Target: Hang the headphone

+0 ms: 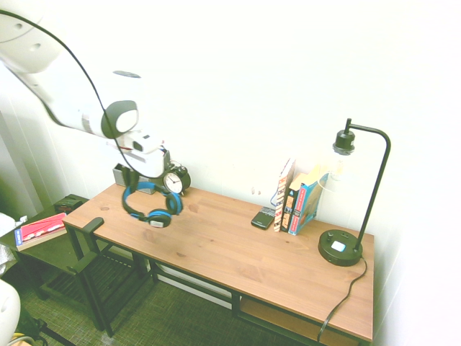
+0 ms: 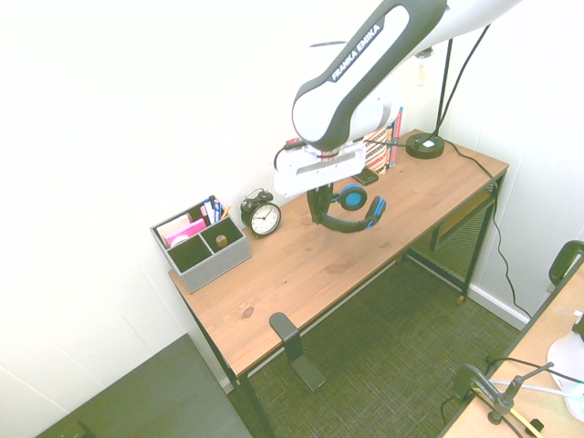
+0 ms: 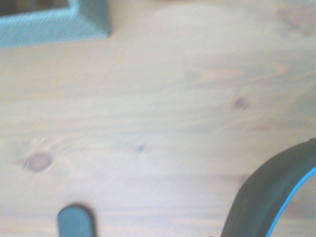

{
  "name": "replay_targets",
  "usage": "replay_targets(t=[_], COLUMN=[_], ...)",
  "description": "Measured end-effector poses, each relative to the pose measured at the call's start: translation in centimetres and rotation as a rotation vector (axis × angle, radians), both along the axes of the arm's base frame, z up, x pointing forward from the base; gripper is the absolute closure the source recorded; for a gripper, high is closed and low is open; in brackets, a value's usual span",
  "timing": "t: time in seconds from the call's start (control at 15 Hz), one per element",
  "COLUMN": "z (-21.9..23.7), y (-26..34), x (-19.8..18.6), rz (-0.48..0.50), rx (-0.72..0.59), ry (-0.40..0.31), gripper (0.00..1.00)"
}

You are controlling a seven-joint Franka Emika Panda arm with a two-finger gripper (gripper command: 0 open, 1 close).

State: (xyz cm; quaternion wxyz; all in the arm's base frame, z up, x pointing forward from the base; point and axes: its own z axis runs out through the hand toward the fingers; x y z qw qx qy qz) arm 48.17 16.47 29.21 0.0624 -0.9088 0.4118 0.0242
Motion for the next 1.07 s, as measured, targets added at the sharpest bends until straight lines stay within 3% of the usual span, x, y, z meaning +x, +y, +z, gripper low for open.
replay_targets(t=[0.2,0.6,0.87,1.07], z=[-2.6,-11.1,-15.1,-19.1], y=[8.1,18.1,20.5,19.5], x=[-4.0,-11.3,-14.7,-13.5], rz=[0.083,0.189,0.224,0.207], rx=[-0.035,-0.102,-0.128,-0.149], ry=[0.018,0.076,0.120,0.114], gripper=[1.00,1.00,1.00,1.00])
